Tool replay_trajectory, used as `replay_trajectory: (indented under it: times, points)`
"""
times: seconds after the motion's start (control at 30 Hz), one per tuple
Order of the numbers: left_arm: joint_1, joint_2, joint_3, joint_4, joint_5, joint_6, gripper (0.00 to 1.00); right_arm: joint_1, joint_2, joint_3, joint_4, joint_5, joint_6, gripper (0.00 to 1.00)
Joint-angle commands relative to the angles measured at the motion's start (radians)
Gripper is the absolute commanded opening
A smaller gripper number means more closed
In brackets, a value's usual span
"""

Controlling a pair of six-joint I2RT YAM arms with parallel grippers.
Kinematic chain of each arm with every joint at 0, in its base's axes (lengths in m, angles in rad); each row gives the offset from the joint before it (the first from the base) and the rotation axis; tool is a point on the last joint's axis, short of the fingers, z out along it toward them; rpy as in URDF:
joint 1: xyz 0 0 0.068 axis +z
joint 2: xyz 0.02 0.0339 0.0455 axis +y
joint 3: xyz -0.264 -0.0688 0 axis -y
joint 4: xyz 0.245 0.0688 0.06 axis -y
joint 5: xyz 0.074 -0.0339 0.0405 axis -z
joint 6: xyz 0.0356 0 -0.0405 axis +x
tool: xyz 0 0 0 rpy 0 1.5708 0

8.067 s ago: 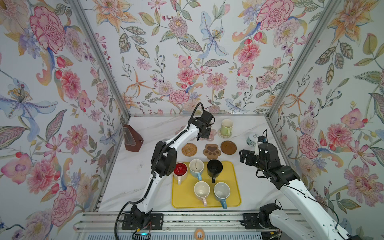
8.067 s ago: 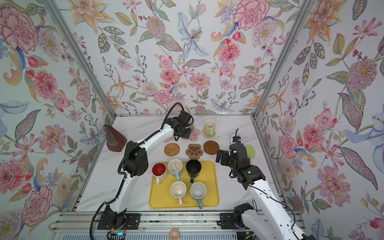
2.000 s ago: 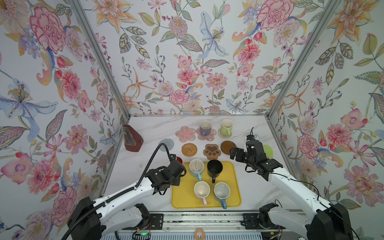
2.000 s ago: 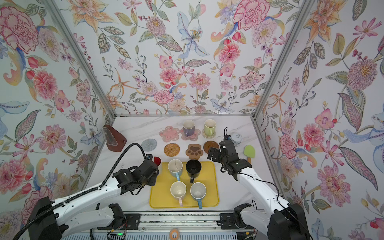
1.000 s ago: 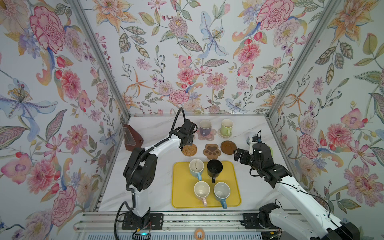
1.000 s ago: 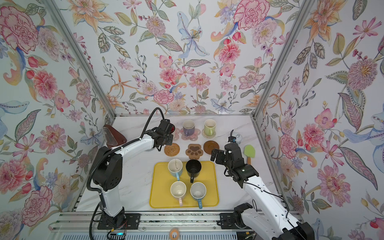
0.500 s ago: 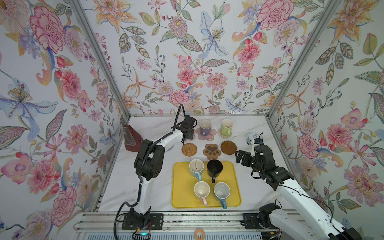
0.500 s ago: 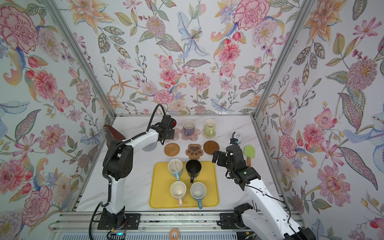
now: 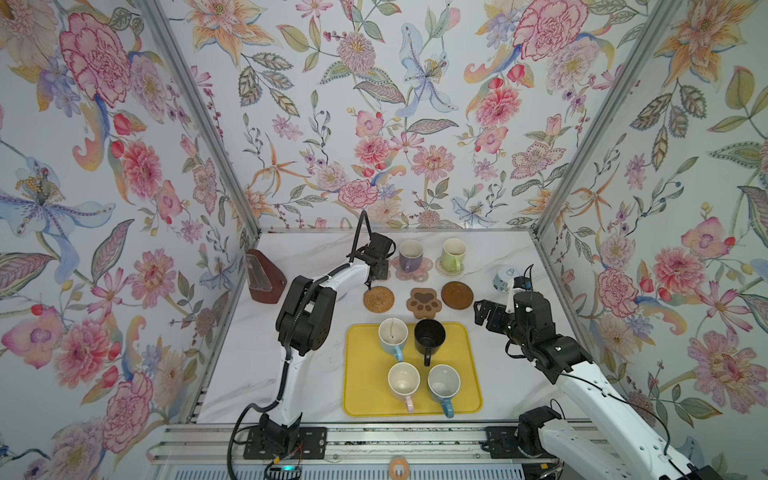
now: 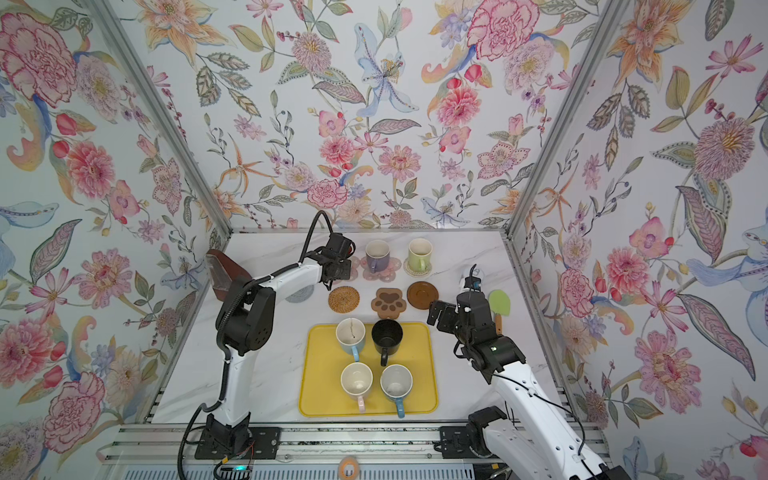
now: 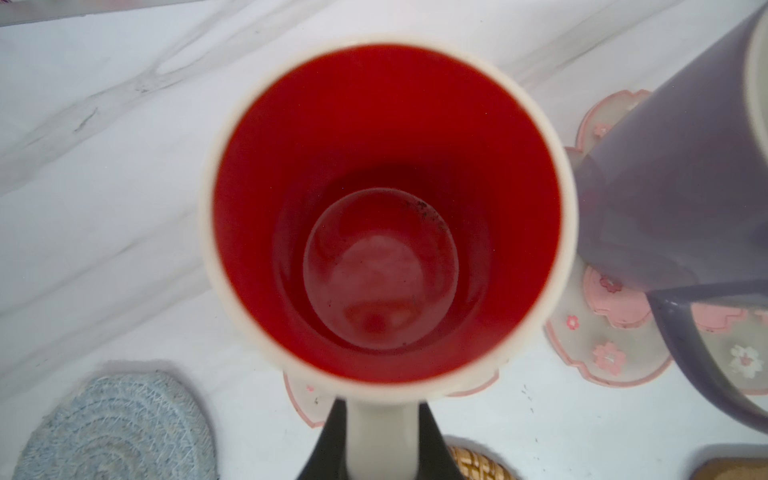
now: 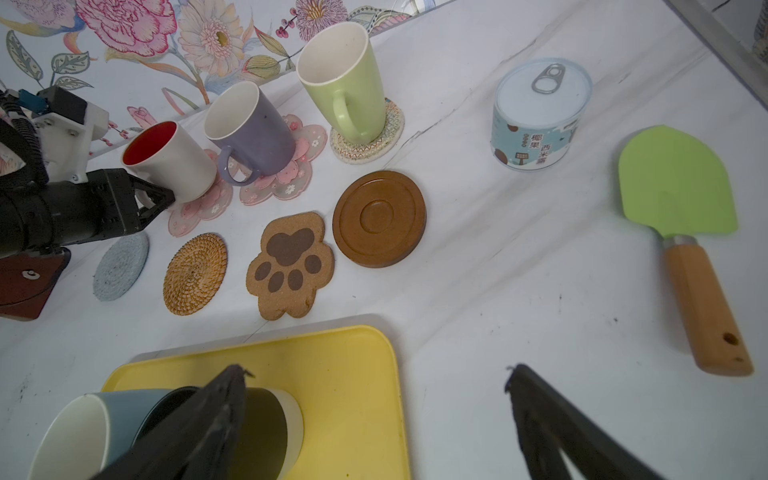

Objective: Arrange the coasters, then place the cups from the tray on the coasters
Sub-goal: 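Lower the red-lined mug with the left gripper onto the pink flower coaster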

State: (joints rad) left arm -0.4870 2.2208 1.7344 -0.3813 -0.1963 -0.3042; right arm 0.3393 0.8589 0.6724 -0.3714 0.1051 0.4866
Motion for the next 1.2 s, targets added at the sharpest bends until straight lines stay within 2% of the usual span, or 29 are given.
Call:
replay_trajectory:
  times: [0.0, 0.47, 1.17]
  points:
    - [0.016, 0.008, 0.071, 0.048, -0.053, -0.014, 0.00, -0.008, -0.025, -0.014, -0.038, 0.012, -0.014, 0.99]
    - [0.023, 0.036, 0.060, 0.058, -0.043, -0.037, 0.00, -0.023, -0.043, -0.019, -0.046, 0.011, -0.012, 0.99]
    - [0.026, -0.002, -0.063, 0.097, 0.002, -0.081, 0.00, -0.029, -0.038, -0.013, -0.045, 0.004, -0.010, 0.99]
